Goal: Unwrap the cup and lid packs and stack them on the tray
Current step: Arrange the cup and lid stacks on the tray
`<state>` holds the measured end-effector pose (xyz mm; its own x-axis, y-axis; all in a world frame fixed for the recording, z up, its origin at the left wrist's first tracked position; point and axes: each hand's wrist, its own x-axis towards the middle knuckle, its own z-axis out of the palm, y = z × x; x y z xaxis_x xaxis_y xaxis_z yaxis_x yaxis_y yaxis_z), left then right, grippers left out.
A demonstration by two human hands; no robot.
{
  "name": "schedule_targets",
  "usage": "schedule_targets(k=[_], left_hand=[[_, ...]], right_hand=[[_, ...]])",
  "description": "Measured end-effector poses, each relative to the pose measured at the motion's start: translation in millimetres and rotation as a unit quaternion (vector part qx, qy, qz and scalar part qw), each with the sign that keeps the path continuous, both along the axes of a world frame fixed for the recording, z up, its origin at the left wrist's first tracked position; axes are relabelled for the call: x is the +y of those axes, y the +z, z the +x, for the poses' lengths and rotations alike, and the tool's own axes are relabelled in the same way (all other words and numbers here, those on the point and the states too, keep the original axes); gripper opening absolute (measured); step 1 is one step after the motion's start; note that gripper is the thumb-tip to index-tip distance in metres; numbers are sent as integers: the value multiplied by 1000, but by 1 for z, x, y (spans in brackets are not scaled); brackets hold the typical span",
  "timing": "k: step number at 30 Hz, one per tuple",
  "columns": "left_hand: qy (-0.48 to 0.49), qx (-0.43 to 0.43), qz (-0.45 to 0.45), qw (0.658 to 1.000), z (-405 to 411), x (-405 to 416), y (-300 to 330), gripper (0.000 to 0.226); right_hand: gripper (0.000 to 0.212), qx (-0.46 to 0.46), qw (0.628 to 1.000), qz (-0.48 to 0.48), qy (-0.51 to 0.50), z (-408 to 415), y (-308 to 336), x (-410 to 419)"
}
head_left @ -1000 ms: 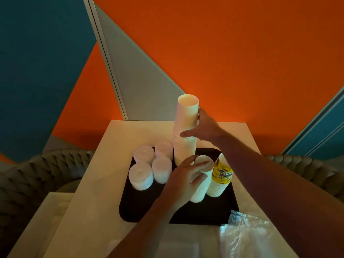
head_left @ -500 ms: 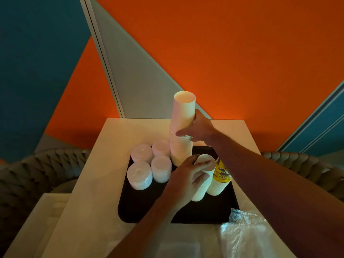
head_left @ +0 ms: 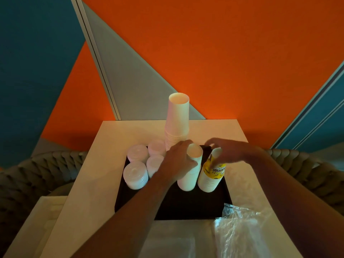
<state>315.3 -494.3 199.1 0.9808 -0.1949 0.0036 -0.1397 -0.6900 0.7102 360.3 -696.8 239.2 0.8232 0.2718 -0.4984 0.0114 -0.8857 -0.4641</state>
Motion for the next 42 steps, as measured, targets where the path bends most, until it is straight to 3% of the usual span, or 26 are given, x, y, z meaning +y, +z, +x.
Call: schedule_targets(k=[9, 14, 18, 22, 31, 42], left_hand=[[-7, 16, 5, 1000, 28, -20, 7, 67], [-17, 10, 37, 999, 40, -27, 8, 68], [-63, 4, 94, 994, 46, -27, 17, 75], [-93, -16, 139, 986, 52, -28, 22, 66], [-95, -26, 137, 986, 62, -30, 19, 67], [-104, -47, 139, 984, 66, -28, 15, 67]], right_hand=[[57, -94, 995, -33, 26, -26, -30, -23], [64, -114, 992, -52, 25, -31, -35, -29], [68, -170, 985, -11, -16, -35, -41, -31], [72, -216, 976, 16, -21, -38, -52, -32], [91, -267, 962, 40, -38, -37, -63, -26], [96, -294, 955, 31, -34, -33, -69, -23]])
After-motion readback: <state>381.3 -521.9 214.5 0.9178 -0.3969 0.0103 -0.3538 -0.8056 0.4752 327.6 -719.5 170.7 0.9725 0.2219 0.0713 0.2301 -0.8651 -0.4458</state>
